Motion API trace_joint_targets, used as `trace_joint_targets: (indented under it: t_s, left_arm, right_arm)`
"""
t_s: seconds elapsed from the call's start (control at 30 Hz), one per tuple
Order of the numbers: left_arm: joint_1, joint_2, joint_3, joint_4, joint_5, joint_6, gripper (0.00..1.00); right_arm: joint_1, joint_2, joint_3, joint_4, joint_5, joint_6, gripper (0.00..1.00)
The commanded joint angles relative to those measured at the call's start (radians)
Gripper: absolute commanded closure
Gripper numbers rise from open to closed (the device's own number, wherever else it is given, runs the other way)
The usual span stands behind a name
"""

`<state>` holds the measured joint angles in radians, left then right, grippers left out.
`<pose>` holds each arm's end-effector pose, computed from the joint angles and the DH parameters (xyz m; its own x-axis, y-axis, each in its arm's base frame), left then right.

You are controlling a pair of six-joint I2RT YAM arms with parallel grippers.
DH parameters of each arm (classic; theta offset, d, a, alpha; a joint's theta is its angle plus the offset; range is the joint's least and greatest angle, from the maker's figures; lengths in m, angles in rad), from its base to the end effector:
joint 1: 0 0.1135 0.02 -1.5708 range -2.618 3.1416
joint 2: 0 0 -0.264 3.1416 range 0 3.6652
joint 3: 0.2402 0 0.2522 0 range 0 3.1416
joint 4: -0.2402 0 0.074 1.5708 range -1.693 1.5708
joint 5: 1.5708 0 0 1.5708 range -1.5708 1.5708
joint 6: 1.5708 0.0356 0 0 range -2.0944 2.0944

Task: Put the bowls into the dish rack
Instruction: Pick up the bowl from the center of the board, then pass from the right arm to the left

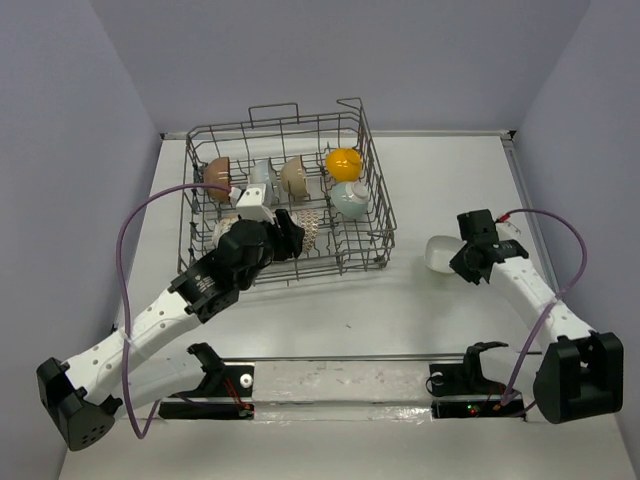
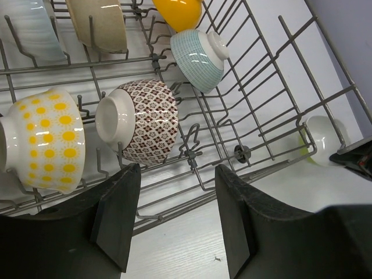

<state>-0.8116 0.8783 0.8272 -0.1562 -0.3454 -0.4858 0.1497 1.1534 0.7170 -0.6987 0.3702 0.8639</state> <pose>0.1494 -0.1399 0.3420 -0.3375 -0.2826 -0.8979 0.3358 0.8550 -0.3953 0.2052 0.0179 0.2085 -0.5731 0.6305 -0.5235 0.6894 0.7163 0.1079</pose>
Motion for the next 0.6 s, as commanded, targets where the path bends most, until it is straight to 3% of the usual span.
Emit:
trace_joint_targets:
  t_s: [0.0,0.2,0.57]
  left_arm:
    - [-0.004,0.021,0.068,0.017,0.032,0.013,0.37]
    - [-0.061,0.057,0.168,0.001,0.013,0.047,0.37]
    - [-0.386,0.300,0.539,-0.137,-0.260,0.318,0.37]
  right_arm:
    - [-0.009,-0.086,0.149,-0.051,0.041,-0.062,0.99]
    - [-0.009,-0.141,0.358,-0.122,-0.014,-0.160,0.99]
    - [-0.009,0.051,0.872,-0.324,-0.194,-0.364,0.99]
